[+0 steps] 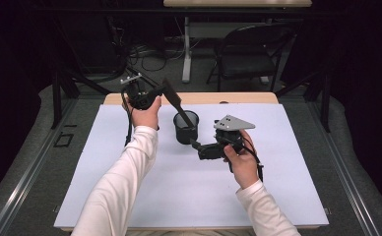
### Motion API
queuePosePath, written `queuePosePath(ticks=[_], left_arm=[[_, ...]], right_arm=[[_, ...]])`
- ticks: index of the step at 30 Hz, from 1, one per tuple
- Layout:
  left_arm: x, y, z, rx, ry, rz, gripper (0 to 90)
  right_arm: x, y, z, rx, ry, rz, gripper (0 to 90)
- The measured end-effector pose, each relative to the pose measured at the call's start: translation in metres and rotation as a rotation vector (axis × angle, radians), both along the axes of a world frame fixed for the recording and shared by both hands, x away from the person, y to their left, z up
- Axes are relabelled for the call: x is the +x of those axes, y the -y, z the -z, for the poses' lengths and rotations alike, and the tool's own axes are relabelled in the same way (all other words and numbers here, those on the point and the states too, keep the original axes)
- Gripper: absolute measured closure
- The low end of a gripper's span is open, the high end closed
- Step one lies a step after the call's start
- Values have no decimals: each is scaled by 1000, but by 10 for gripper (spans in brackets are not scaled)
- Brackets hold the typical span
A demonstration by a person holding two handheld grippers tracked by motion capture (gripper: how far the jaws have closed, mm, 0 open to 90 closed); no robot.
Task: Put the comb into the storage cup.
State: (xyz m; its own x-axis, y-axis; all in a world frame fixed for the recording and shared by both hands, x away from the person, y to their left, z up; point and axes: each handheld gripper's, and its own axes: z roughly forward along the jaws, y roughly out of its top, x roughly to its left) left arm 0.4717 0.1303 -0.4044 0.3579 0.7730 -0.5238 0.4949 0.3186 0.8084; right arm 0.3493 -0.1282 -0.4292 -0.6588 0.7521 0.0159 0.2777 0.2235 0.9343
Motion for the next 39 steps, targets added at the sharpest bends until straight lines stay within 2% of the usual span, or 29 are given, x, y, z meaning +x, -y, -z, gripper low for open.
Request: queuePosePath(ticks=[12,39], left_arm=[[3,2,10,17,-16,3,846],[6,7,28,4,-50,1,846]], right_arm=[[0,0,1,-1,-3,-1,0],[1,0,2,-2,-8,-3,1]])
